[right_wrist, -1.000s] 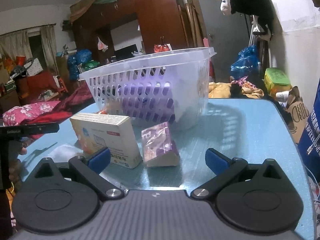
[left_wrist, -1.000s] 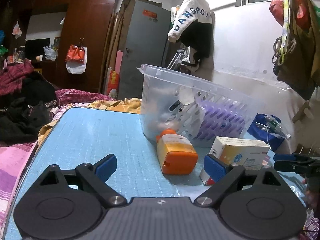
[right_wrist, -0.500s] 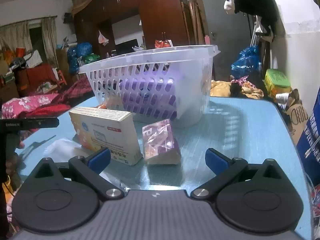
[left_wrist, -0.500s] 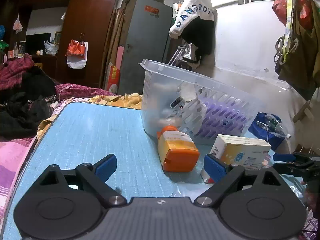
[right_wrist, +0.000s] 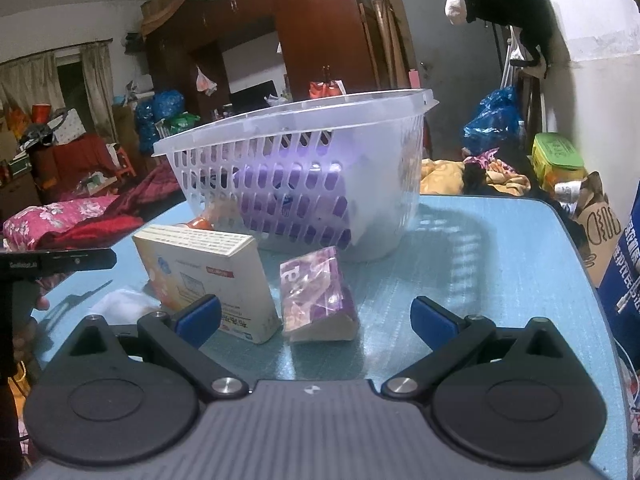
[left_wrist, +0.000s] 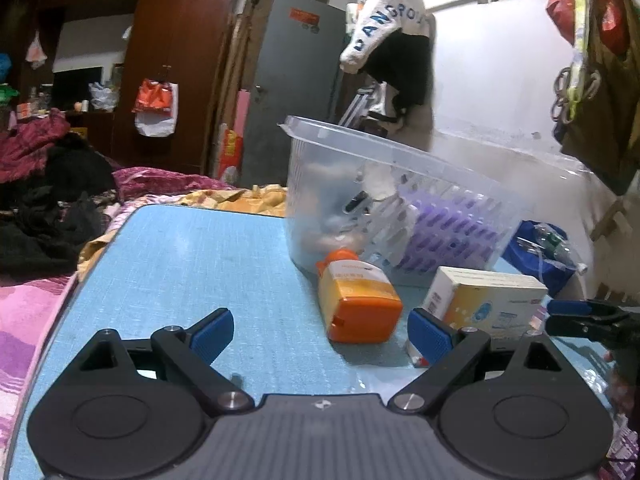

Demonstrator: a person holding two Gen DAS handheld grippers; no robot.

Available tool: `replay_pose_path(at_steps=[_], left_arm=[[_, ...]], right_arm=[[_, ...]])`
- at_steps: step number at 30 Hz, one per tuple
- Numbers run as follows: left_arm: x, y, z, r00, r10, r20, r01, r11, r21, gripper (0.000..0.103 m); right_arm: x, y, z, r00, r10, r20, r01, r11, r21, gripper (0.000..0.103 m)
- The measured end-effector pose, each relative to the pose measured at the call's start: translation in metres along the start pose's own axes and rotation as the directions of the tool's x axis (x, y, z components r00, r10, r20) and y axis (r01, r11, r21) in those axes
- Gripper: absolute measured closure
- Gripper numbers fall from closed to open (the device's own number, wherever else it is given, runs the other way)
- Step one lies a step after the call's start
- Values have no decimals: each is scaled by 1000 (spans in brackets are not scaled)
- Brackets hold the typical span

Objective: Organize objects
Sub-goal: 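Grasp the orange bottle with the left tool while the right tool grasps the purple packet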

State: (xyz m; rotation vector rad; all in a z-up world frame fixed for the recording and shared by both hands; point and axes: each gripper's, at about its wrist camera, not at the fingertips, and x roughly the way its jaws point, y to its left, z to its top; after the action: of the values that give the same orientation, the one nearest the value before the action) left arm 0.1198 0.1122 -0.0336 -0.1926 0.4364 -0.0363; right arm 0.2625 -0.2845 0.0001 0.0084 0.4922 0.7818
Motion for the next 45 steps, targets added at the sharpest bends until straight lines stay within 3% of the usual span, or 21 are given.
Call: replay_pose_path(at_steps=[8, 11, 14, 16, 21, 27, 32, 34, 36, 39, 45], left_arm=[[14, -5, 8, 998, 41, -56, -40, 999, 19, 8], [24, -5, 11, 997, 21, -79, -20, 1000, 10, 8], [37, -7, 10, 991, 37, -132, -36, 999, 14, 10], [39, -11, 11, 991, 19, -132, -14, 999, 38, 10], [47, -14, 15, 987, 2, -159, 3, 1000, 27, 10], [52, -29, 18, 987, 36, -156, -27, 998, 57, 11], [57, -33, 23, 983, 73, -166, -67, 997, 42, 9], [56, -28, 22, 981, 62, -183, -62, 998, 8, 10], [50, -26, 21, 981, 84, -173, -81, 996, 26, 10], [44, -26, 23, 978, 117, -170, -113, 993, 31, 11], [58, -40, 26, 979, 116, -168, -104, 992, 75, 11]], right_arm=[[10, 5, 9, 999, -47, -25, 47, 999, -15, 5], [20, 10, 11, 998, -29, -49, 27, 999, -31, 14], [27, 16, 10, 995, -67, -69, 62, 995, -73, 18], [29, 19, 9, 993, -73, -87, 65, 994, -89, 30], [29, 10, 7, 992, -68, -110, 63, 997, -48, 45], [29, 9, 8, 985, -128, -113, 123, 991, -53, 44], [32, 6, 11, 985, -120, -128, 116, 993, -35, 45], [31, 7, 8, 982, -143, -122, 139, 989, -40, 52], [29, 10, 6, 980, -164, -114, 159, 986, -57, 52], [29, 8, 7, 980, -159, -116, 154, 987, -46, 51], [28, 6, 9, 982, -153, -110, 151, 988, -30, 49]])
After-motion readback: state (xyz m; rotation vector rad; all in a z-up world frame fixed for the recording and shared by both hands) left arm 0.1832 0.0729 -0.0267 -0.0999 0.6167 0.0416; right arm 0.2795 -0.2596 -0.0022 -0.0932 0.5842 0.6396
